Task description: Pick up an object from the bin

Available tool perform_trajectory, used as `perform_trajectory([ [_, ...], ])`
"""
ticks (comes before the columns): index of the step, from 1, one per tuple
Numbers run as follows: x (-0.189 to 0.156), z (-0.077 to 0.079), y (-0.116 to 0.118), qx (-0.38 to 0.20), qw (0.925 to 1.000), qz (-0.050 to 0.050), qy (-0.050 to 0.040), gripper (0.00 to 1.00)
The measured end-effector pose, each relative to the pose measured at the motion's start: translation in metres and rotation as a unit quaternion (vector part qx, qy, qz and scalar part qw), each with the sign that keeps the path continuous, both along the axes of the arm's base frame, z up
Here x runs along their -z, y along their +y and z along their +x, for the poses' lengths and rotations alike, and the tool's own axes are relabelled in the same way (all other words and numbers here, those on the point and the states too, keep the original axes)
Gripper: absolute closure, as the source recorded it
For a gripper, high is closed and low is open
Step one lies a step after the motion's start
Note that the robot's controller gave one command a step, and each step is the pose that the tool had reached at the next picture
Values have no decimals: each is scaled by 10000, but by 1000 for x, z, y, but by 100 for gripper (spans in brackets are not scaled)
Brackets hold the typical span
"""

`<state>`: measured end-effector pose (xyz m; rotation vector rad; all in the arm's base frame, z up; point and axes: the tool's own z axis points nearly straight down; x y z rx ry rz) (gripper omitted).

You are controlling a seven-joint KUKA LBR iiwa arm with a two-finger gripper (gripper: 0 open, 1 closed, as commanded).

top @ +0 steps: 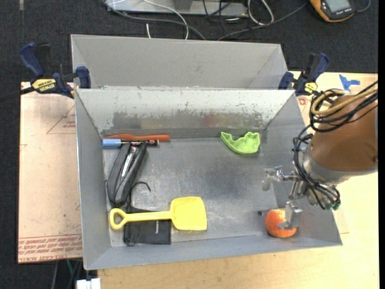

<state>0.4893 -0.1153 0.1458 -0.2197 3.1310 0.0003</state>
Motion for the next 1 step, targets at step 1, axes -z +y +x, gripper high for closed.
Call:
perform_trajectory([
  [1,15,-6,-10,-777,9970,-3,-11,0],
])
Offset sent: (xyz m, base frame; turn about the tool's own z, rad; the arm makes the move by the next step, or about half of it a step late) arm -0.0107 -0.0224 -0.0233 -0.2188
